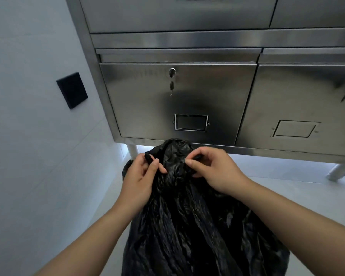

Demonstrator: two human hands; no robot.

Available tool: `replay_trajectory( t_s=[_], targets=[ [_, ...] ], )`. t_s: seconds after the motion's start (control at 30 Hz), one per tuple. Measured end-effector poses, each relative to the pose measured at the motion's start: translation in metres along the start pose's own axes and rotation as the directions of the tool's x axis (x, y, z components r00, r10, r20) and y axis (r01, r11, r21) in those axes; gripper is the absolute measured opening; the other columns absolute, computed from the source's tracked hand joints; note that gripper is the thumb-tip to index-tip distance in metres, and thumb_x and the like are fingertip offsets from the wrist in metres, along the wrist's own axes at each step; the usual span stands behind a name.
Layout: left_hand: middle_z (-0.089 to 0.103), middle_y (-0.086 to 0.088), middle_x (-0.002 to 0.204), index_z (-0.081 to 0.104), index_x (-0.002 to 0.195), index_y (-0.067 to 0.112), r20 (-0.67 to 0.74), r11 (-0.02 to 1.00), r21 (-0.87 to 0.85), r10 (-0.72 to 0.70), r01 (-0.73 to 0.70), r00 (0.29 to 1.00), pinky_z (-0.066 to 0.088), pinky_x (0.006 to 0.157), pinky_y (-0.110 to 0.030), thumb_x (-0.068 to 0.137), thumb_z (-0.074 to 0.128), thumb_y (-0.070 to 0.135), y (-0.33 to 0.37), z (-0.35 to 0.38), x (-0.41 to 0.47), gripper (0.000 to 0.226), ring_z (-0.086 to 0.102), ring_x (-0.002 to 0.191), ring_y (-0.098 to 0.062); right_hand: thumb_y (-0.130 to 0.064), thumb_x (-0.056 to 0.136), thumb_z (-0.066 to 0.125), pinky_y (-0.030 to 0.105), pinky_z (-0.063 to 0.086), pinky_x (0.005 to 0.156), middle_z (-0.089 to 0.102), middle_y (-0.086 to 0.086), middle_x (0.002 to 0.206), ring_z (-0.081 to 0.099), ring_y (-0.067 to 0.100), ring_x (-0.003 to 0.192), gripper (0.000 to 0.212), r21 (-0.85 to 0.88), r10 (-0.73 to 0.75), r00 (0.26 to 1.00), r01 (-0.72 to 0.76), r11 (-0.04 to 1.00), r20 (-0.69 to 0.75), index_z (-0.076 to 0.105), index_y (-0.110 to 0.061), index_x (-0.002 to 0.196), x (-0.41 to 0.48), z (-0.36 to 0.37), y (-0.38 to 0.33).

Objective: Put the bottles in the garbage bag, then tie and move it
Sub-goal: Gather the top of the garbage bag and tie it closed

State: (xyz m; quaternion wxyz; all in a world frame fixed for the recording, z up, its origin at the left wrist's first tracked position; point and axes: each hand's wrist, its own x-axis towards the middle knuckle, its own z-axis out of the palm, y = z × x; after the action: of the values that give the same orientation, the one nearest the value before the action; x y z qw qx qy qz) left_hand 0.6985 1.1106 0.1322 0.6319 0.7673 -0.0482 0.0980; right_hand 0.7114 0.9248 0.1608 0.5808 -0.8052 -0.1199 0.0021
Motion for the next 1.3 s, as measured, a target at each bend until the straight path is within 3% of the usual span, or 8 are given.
replay_trajectory(
  t_s=[0.13, 0.23, 0.4, 0.57, 0.77, 0.9, 1.1, 1.3],
  targets=[
    [0.054, 0.011, 0.065, 0.048, 0.078, 0.021, -0.074, 0.983, 0.145, 0.124, -0.113, 0.990, 0.039, 0.063, -0.011, 0.097, 0.041, 0.027, -0.004, 0.002, 0.001, 0.021, 0.051, 0.062, -0.004, -0.010, 0.084, 0.065, 0.021, 0.057, 0.060, 0.063, 0.003, 0.070, 0.062, 0.003, 0.061, 0.014, 0.187, 0.104, 0.992, -0.089, 0.978, -0.071, 0.065, -0.019, 0.073, -0.003, 0.018, 0.015],
    [0.050, 0.015, 0.065, 0.050, 0.083, 0.031, 0.037, 0.980, 0.179, 0.084, -0.090, 0.996, 0.039, 0.060, -0.013, 0.090, 0.053, 0.035, -0.006, 0.002, 0.003, 0.008, 0.047, 0.060, -0.002, -0.010, 0.085, 0.064, 0.020, 0.056, 0.060, 0.064, 0.003, 0.073, 0.062, 0.001, 0.060, 0.011, 0.222, 0.133, 0.988, -0.112, 0.969, -0.081, 0.065, -0.018, 0.076, -0.002, 0.019, 0.024],
    [0.043, 0.011, 0.064, 0.048, 0.090, 0.031, 0.048, 0.935, 0.343, 0.074, -0.086, 0.996, 0.037, 0.058, -0.012, 0.060, 0.081, 0.042, -0.023, 0.020, -0.017, 0.046, 0.043, 0.057, -0.003, -0.008, 0.084, 0.065, 0.018, 0.054, 0.059, 0.065, 0.004, 0.076, 0.063, 0.000, 0.062, 0.009, 0.271, 0.153, 0.988, -0.139, 0.952, -0.032, 0.067, -0.016, 0.080, -0.010, 0.019, 0.039],
    [0.044, 0.009, 0.062, 0.059, 0.083, 0.033, 0.030, 0.899, 0.420, 0.122, -0.123, 0.992, 0.035, 0.056, -0.010, 0.068, 0.075, 0.038, -0.025, 0.018, -0.007, 0.023, 0.044, 0.058, -0.002, -0.007, 0.083, 0.066, 0.018, 0.055, 0.062, 0.068, 0.001, 0.075, 0.066, 0.002, 0.066, 0.010, 0.314, 0.125, 0.992, -0.111, 0.943, -0.025, 0.068, -0.017, 0.079, -0.010, 0.018, 0.044],
    [0.040, 0.010, 0.059, 0.059, 0.079, 0.031, -0.025, 0.915, 0.398, 0.079, -0.062, 0.997, 0.035, 0.053, -0.011, 0.072, 0.074, 0.032, -0.032, 0.015, 0.000, 0.016, 0.041, 0.054, -0.003, -0.004, 0.084, 0.063, 0.021, 0.056, 0.065, 0.068, 0.000, 0.080, 0.066, 0.004, 0.070, 0.016, 0.116, 0.104, 0.990, -0.115, 0.987, 0.093, 0.069, -0.019, 0.081, -0.018, 0.004, 0.054],
    [0.040, 0.011, 0.060, 0.060, 0.081, 0.033, 0.015, 0.920, 0.382, 0.082, -0.081, 0.997, 0.034, 0.053, -0.012, 0.071, 0.075, 0.034, -0.033, 0.013, 0.002, 0.018, 0.040, 0.053, -0.002, -0.025, 0.082, 0.062, 0.005, 0.043, 0.066, 0.068, -0.016, 0.080, 0.060, -0.011, 0.071, 0.008, -0.311, 0.019, 0.994, 0.015, 0.950, 0.106, 0.067, -0.030, 0.085, -0.015, 0.006, 0.049],
    [0.044, 0.010, 0.065, 0.057, 0.083, 0.033, 0.086, 0.949, 0.307, 0.046, -0.070, 0.995, 0.036, 0.058, -0.013, 0.068, 0.075, 0.039, -0.029, 0.012, -0.002, 0.025, 0.043, 0.059, -0.002, -0.043, 0.075, 0.071, 0.004, 0.038, 0.074, 0.065, -0.015, 0.087, 0.057, -0.003, 0.082, 0.023, -0.478, -0.114, 0.977, 0.188, 0.858, 0.181, 0.069, -0.027, 0.091, -0.018, 0.012, 0.047],
    [0.047, 0.005, 0.067, 0.052, 0.066, 0.022, 0.090, 0.994, 0.058, -0.094, 0.089, 0.991, 0.035, 0.074, -0.030, 0.086, 0.025, 0.053, -0.018, 0.007, -0.001, 0.046, 0.045, 0.070, -0.012, -0.031, 0.079, 0.071, 0.005, 0.038, 0.075, 0.065, -0.010, 0.087, 0.057, 0.001, 0.082, 0.014, -0.462, -0.213, 0.968, 0.252, 0.850, 0.136, 0.070, -0.021, 0.088, -0.019, 0.010, 0.045]
  ],
)
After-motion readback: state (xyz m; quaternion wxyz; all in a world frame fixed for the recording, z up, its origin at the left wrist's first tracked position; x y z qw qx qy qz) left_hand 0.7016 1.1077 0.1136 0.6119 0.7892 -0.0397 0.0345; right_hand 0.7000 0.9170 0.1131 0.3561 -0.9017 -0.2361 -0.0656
